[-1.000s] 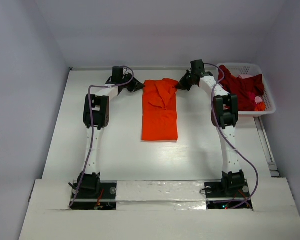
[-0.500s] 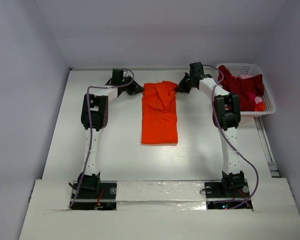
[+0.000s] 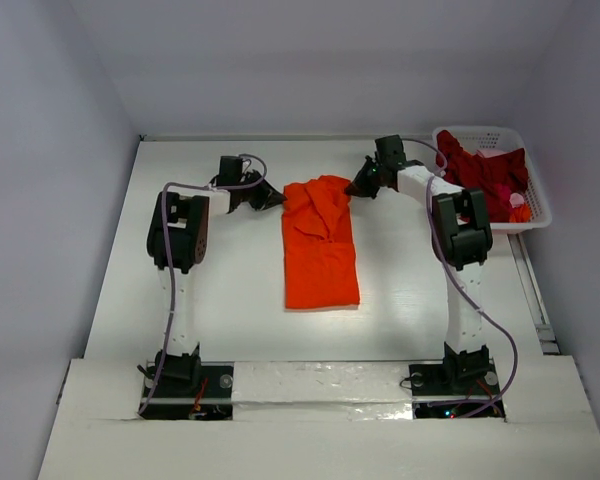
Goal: Fold and stack the t-shirts
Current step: Fold the tshirt
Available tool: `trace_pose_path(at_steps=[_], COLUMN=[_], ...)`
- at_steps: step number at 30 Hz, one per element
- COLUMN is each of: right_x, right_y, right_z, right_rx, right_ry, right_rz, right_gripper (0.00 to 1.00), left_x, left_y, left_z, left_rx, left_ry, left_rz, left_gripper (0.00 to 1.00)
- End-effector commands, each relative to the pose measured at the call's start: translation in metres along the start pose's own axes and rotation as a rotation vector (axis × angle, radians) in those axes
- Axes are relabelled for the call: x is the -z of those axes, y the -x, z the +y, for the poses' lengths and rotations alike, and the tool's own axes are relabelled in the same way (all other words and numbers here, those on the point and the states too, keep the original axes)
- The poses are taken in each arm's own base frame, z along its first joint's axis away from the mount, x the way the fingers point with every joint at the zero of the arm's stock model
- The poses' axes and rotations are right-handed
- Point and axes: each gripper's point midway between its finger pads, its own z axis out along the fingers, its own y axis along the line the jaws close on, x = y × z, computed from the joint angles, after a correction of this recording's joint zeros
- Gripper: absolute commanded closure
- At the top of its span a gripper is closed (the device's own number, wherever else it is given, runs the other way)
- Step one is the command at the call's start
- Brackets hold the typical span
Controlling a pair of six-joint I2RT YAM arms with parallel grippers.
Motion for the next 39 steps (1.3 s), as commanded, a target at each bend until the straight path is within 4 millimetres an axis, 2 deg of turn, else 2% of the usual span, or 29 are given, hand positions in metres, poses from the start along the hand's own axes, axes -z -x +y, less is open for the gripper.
trace_pose_path(at_steps=[1,2,4,5,6,8,9,11,13,23,26,33,35,39], right_x=[0.021,0.025,0.028,0.031,0.032,0.036,0.040,0.045,0.053,0.081,0.083,0.072,0.069,0.068], right_y=[-0.001,-0.007,-0.015,-0.021,-0.024,-0.027,-0.033,-0.040,-0.051,-0.082,-0.096,-0.109,-0.111,-0.103], right_z=[0.034,0.029,0.030,0.025,0.022,0.020,0.015,0.016,0.015,0.003,0.003,0.006,0.015,0.025], right_rx=[0.058,0.050,0.052,0.045,0.043,0.042,0.039,0.042,0.047,0.048,0.058,0.072,0.083,0.098], right_ry=[0.089,0.082,0.091,0.082,0.080,0.080,0.072,0.076,0.075,0.070,0.072,0.077,0.096,0.100], right_rz=[-0.049,-0.047,-0.046,-0.039,-0.037,-0.039,-0.035,-0.033,-0.028,-0.020,0.001,0.059,0.081,0.084], right_gripper=[1.00,1.00,1.00,1.00,1.00,1.00,1.00,1.00,1.00,1.00,1.00,1.00,1.00,1.00], left_x=[0.016,0.018,0.022,0.024,0.029,0.033,0.036,0.041,0.047,0.074,0.081,0.078,0.076,0.067], left_y=[-0.010,-0.015,-0.021,-0.026,-0.025,-0.030,-0.034,-0.038,-0.043,-0.073,-0.078,-0.071,-0.065,-0.048], left_z=[-0.010,-0.004,-0.009,-0.004,-0.008,-0.005,-0.010,-0.006,-0.011,0.011,0.017,0.015,0.014,0.004], left_rx=[-0.060,-0.054,-0.068,-0.063,-0.074,-0.072,-0.082,-0.081,-0.101,-0.108,-0.111,-0.113,-0.118,-0.123], left_ry=[-0.006,0.007,0.002,0.015,0.011,0.023,0.020,0.040,0.047,0.148,0.173,0.194,0.203,0.215], left_rz=[-0.015,-0.011,-0.008,-0.003,-0.010,-0.009,-0.004,-0.002,-0.003,0.033,0.035,0.027,0.019,0.010], left_gripper=[1.00,1.00,1.00,1.00,1.00,1.00,1.00,1.00,1.00,1.00,1.00,1.00,1.00,0.98])
